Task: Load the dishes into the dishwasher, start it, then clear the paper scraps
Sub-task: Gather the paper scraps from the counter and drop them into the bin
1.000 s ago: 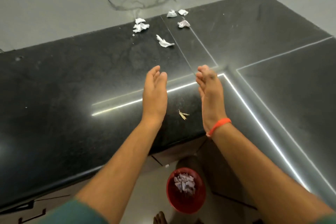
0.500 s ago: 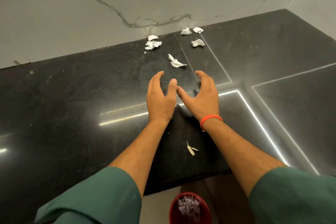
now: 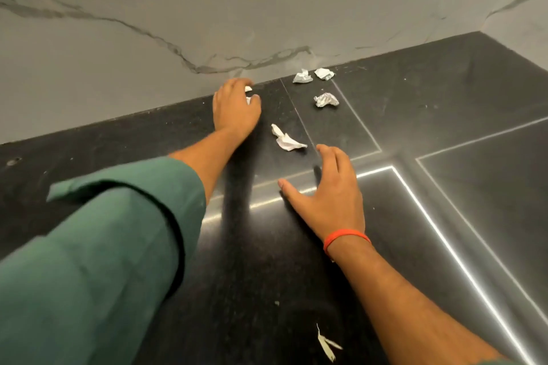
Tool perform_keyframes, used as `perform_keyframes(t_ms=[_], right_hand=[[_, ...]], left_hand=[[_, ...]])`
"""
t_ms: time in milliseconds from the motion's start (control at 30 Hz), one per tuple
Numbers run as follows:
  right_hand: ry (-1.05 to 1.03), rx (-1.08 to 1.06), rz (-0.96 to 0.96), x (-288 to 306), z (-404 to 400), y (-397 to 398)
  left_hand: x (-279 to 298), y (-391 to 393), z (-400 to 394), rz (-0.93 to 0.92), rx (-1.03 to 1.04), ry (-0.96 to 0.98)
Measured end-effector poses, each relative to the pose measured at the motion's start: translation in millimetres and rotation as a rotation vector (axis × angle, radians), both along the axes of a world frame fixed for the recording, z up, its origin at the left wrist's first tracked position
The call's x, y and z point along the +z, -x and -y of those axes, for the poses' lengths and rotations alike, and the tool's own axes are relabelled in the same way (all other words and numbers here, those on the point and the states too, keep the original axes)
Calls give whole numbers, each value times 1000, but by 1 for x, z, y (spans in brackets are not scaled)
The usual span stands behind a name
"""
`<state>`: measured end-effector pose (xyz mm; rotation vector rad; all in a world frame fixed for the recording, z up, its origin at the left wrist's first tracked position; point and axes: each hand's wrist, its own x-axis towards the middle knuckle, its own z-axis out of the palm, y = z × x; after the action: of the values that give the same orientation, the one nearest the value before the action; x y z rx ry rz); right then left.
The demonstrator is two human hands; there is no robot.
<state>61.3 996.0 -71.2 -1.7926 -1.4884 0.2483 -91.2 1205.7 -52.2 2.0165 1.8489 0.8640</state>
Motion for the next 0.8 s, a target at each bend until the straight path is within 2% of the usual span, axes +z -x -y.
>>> perform_keyframes(t_ms=[67,100,167,300,400,467,600,700,800], right_hand=[[24,-9,18,1,-3,0],[41,-13,22,1,-4,0],[80,-24,10,3,-5,0],[117,-28,-2,8,-8,1],[133,-29,30,7,-10,1],[137,-30,55,5,-10,2],[152,-31,91,6,-10,3],[153,-30,104,5,-10,3],[153,-46,119,4,-11,3]], left_hand=[[3,8,-23,-44,-20,177],[3,10,-25,-45,-34,202],[3,6,-10,39,-104,160],[1,-7,40,385,-310,142],[10,-26,27,426,-313,113],[16,-44,1,342,-323,108],[10,-82,-50,-74,-537,123],[7,-101,-70,-133,-629,182],[7,-118,-74,-283,-711,174]])
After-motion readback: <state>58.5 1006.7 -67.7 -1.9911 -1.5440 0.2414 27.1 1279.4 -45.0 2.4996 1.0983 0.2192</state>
